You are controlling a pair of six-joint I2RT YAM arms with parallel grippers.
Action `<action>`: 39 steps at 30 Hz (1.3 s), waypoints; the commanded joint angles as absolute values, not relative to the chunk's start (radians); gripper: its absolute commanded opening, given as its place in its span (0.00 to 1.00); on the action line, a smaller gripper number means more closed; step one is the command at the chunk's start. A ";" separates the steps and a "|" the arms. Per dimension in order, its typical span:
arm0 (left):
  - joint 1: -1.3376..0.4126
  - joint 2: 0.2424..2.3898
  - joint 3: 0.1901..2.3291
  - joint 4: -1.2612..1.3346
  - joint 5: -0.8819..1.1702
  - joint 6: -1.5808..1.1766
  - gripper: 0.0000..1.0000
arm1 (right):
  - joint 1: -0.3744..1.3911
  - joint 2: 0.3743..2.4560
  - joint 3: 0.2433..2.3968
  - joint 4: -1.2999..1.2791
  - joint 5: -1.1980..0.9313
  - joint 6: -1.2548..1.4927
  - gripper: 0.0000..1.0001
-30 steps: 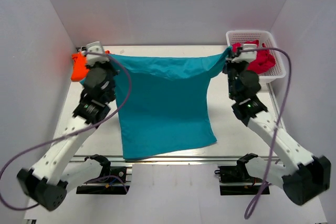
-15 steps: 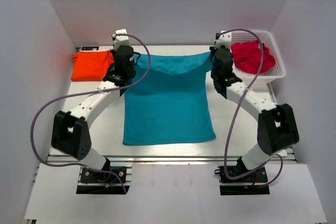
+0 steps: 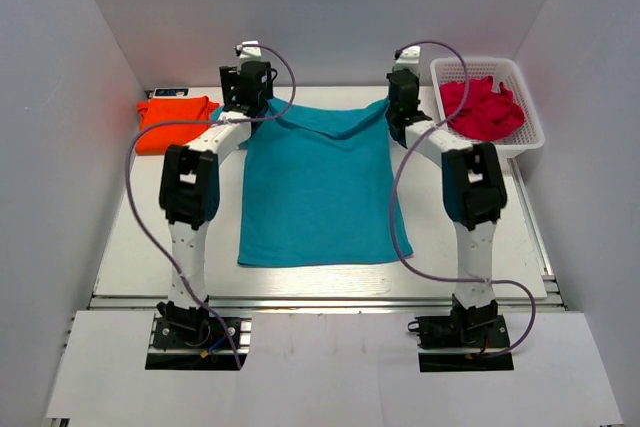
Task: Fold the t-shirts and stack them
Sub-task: Flatten out the tshirt
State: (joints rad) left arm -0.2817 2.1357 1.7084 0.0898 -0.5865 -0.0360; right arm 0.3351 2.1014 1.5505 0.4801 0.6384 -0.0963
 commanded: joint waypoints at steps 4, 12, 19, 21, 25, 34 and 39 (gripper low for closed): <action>-0.249 2.338 2.097 -0.171 -0.470 -0.067 1.00 | 0.304 2.298 1.958 0.177 0.519 -0.064 0.67; -0.249 2.130 1.820 -0.078 -0.269 -0.067 1.00 | 0.308 2.085 1.807 -0.054 0.353 0.037 0.90; -0.249 2.166 1.790 -0.153 -0.216 -0.087 1.00 | 0.324 1.866 1.554 -0.293 0.107 0.256 0.90; -0.249 2.197 1.822 -0.210 -0.228 -0.087 1.00 | 0.334 1.812 1.428 -0.311 0.020 0.294 0.90; -0.249 2.241 1.833 -0.247 -0.250 -0.097 1.00 | 0.377 1.708 1.244 -0.322 -0.129 0.340 0.90; -0.221 2.279 1.718 -0.268 -0.235 -0.210 1.00 | 0.439 1.703 1.012 -0.342 -0.167 0.422 0.90; -0.221 2.197 1.553 -0.299 -0.224 -0.293 1.00 | 0.416 1.816 1.094 -0.382 -0.092 0.452 0.90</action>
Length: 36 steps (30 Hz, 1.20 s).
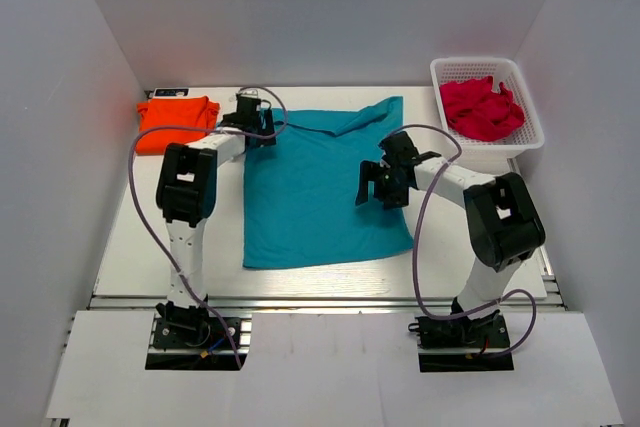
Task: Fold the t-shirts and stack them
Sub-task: Flatten out the tshirt
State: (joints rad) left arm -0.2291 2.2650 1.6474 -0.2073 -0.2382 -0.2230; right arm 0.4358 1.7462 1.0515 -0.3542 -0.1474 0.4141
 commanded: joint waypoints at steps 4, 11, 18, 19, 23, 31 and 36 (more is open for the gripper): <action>-0.221 2.105 1.326 -0.321 -0.137 -0.386 1.00 | 0.358 1.903 1.225 -0.422 -0.003 0.495 0.90; -0.285 1.893 0.933 -0.321 0.206 -0.477 1.00 | 0.273 2.080 1.504 -0.532 0.097 0.441 0.90; -0.432 1.734 0.721 -0.449 0.538 -0.460 1.00 | 0.242 2.307 1.834 -0.538 0.054 0.324 0.90; -0.471 1.723 0.704 -0.460 0.566 -0.460 1.00 | 0.245 2.322 1.856 -0.535 0.049 0.315 0.90; -0.570 1.675 0.673 -0.506 0.686 -0.460 1.00 | 0.241 2.416 2.001 -0.509 0.011 0.243 0.90; -0.687 1.709 0.938 -0.744 0.510 -0.388 1.00 | 0.250 2.372 2.017 -0.408 -0.109 0.150 0.90; -0.707 1.690 1.104 -0.733 0.398 -0.339 1.00 | 0.261 2.257 1.967 -0.396 -0.115 0.075 0.90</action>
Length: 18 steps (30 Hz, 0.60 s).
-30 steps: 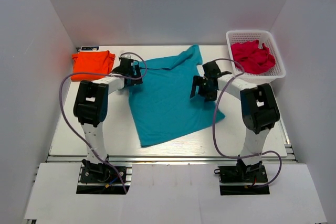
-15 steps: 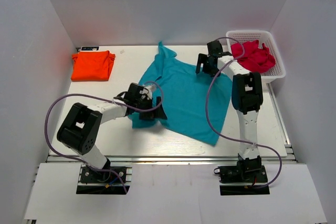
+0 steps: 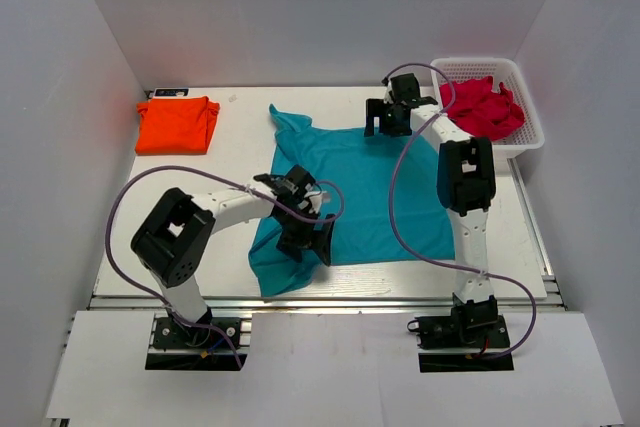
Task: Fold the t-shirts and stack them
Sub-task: Flatten out the tshirt
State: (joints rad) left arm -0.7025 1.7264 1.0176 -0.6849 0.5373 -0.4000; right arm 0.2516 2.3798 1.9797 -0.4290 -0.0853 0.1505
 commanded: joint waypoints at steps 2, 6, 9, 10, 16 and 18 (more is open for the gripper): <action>-0.698 1.677 1.189 -0.759 0.298 -0.327 1.00 | 0.265 2.209 1.936 -0.387 -0.094 0.069 0.90; -0.669 1.677 1.288 -0.760 -0.014 -0.347 1.00 | 0.279 2.074 1.833 -0.361 -0.043 0.072 0.90; -0.631 1.722 1.395 -0.759 -0.173 -0.368 1.00 | 0.278 1.934 1.695 -0.322 -0.005 0.124 0.90; -0.621 1.753 1.437 -0.778 -0.211 -0.382 1.00 | 0.276 1.907 1.621 -0.321 0.032 0.147 0.90; -0.529 2.051 1.733 -0.824 -0.218 -0.373 0.94 | 0.275 1.686 1.261 -0.247 0.095 0.373 0.90; -0.508 2.130 1.811 -0.850 -0.209 -0.350 0.91 | 0.272 1.637 1.143 -0.216 0.107 0.416 0.90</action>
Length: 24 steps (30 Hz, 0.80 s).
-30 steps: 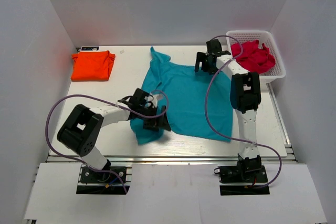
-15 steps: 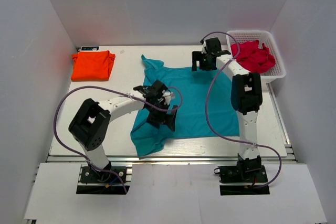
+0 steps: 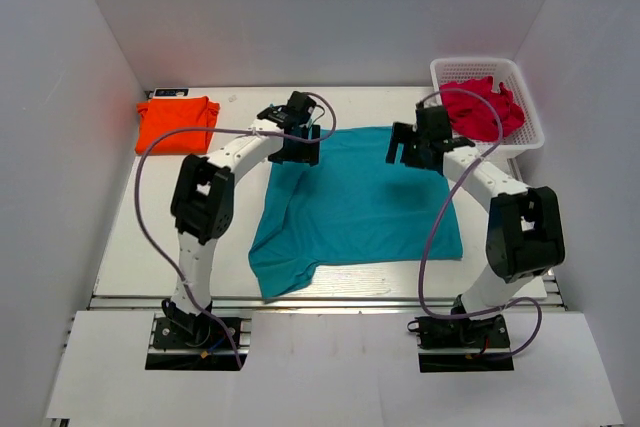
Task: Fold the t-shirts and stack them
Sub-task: Flatten out the tshirt
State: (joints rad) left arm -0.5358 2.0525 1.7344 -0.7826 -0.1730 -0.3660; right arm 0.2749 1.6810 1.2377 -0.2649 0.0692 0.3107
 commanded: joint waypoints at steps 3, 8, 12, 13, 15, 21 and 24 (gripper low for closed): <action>-0.499 2.160 1.845 -0.836 -0.166 -0.331 0.89 | 0.273 1.591 1.026 -0.192 0.089 0.436 0.90; -0.479 2.160 1.818 -0.767 -0.121 -0.321 0.82 | 0.272 1.562 0.891 -0.137 0.028 0.451 0.90; -0.479 2.151 1.807 -0.742 -0.097 -0.321 0.78 | 0.271 1.577 0.859 -0.152 0.041 0.448 0.90; -0.479 2.161 1.807 -0.733 -0.097 -0.321 0.76 | 0.272 1.572 0.856 -0.155 0.043 0.452 0.90; -0.479 2.174 1.807 -0.733 -0.097 -0.321 0.71 | 0.273 1.568 0.850 -0.155 0.054 0.449 0.90; -0.469 2.186 1.829 -0.733 -0.087 -0.330 0.41 | 0.270 1.562 0.845 -0.164 0.080 0.443 0.90; -0.460 2.186 1.829 -0.724 -0.087 -0.330 0.12 | 0.272 1.565 0.844 -0.170 0.086 0.443 0.90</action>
State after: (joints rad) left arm -0.4736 2.2215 1.8042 -0.7448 -0.0952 -0.3313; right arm 0.2733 1.5959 0.8536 -0.1806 0.0593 0.4381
